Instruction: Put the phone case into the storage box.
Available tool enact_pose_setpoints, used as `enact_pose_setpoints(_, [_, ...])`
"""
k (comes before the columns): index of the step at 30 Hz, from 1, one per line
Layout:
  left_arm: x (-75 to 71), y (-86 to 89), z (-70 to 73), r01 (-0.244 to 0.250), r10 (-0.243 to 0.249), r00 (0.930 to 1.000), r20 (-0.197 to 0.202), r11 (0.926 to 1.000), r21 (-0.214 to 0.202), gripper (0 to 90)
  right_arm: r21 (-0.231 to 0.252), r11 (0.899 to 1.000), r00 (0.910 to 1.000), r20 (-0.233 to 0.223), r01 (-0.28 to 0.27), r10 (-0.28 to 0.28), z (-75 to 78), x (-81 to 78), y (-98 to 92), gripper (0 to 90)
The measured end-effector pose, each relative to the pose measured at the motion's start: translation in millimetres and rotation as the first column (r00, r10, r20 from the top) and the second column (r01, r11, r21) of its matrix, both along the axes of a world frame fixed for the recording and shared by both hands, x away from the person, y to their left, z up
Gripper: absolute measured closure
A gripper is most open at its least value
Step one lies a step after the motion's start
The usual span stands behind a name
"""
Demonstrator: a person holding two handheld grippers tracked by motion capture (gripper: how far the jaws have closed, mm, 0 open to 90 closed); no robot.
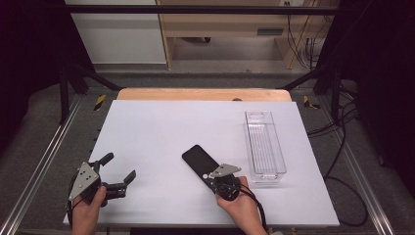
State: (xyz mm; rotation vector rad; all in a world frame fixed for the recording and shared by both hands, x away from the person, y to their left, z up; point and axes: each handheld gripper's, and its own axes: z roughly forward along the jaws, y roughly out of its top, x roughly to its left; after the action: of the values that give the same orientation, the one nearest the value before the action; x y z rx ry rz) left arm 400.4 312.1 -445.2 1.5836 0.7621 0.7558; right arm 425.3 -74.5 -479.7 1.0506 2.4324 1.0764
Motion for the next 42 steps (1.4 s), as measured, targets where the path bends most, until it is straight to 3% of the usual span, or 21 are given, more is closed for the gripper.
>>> enact_pose_setpoints(12, [-0.9,1.0,0.1,-0.003,0.003,1.0000,-0.001,1.0000,0.002,1.7,-0.043,0.997,0.9976,-0.035,-0.062,0.060,2.4,-23.8,-12.2,90.0])
enact_pose_setpoints(23, [-0.9,-1.4,-0.4,0.002,-0.002,1.0000,-0.006,0.9999,0.012,1.7,-0.042,0.995,0.9948,-0.040,-0.095,0.094,2.7,-46.5,-28.3,90.0])
enact_pose_setpoints(25, [-1.2,-2.0,-0.4,0.005,-0.005,1.0000,-0.005,0.9999,0.015,1.7,-0.039,0.995,0.9955,-0.009,-0.095,0.094,3.9,-47.2,-30.6,82.6])
enact_pose_setpoints(27, [-1.2,-2.4,-0.4,0.006,-0.006,1.0000,-0.005,0.9999,0.015,1.7,0.002,0.997,0.9974,0.013,-0.071,0.071,9.0,-47.0,-35.3,75.2])
enact_pose_setpoints(28, [-0.9,-2.5,-0.6,0.008,-0.008,1.0000,-0.005,0.9998,0.016,1.7,0.046,0.997,0.9965,0.058,-0.062,0.059,13.4,-47.0,-39.7,63.1])
enact_pose_setpoints(29, [-0.6,-2.6,-0.8,0.009,-0.009,0.9999,-0.006,0.9998,0.016,1.7,0.046,0.997,0.9965,0.058,-0.062,0.059,13.4,-47.0,-39.7,63.1])
enact_pose_setpoints(32, [0.1,-3.4,-1.1,0.013,-0.012,0.9999,-0.008,0.9997,0.019,1.7,0.065,0.998,0.9957,0.092,-0.020,0.014,15.4,-44.5,-42.7,35.9])
enact_pose_setpoints(36, [-0.3,-4.8,-0.9,0.017,-0.017,0.9998,-0.007,0.9996,0.023,1.7,0.049,0.999,0.9969,0.077,0.014,-0.017,10.6,-39.2,-39.3,14.5])
enact_pose_setpoints(42, [-0.2,-6.1,-1.1,0.022,-0.021,0.9997,-0.007,0.9993,0.031,1.7,0.021,1.000,0.9989,0.040,0.023,-0.024,3.4,-32.8,-35.1,8.0])
